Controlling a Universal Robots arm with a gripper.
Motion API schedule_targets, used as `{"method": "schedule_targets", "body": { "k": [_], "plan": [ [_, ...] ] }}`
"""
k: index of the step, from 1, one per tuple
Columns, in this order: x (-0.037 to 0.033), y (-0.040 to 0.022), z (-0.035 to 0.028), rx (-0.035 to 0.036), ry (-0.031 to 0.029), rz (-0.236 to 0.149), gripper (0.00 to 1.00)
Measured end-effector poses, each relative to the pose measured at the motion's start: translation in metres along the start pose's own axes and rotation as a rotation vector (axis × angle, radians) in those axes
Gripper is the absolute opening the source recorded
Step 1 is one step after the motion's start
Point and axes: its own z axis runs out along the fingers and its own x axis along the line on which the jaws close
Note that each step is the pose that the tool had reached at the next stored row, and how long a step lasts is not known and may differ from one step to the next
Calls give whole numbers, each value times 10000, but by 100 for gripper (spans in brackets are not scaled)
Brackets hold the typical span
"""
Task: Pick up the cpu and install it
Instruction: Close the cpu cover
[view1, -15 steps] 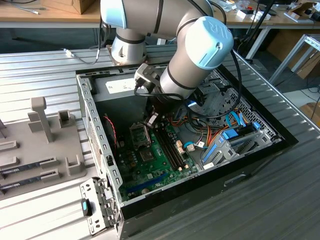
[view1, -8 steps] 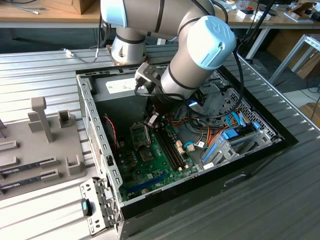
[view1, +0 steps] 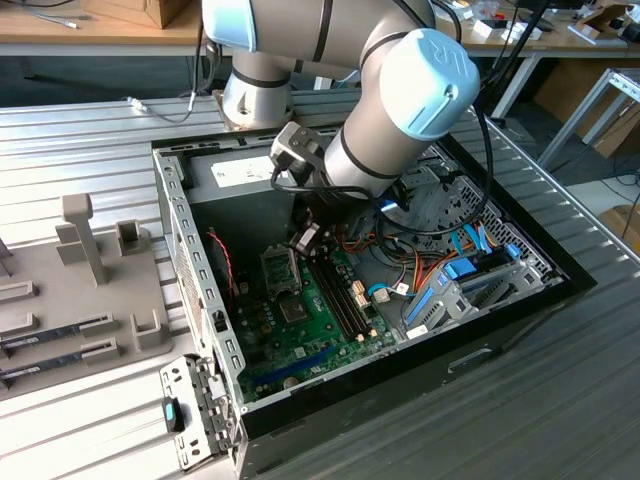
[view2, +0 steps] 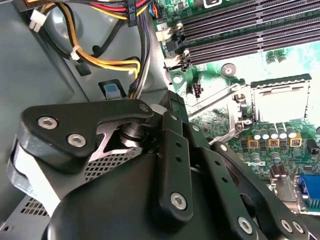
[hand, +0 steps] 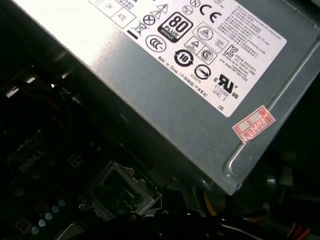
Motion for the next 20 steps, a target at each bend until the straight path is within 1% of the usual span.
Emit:
{"method": "schedule_targets", "body": {
  "k": [5,8,14,20],
  "plan": [
    [32,-19,-9,-30,-18,-27,11],
    [47,-33,-25,-55,-36,-40,11],
    [69,-48,-93,-79,-54,-52,11],
    [95,-70,-130,-103,-75,-59,11]
  ]
}}
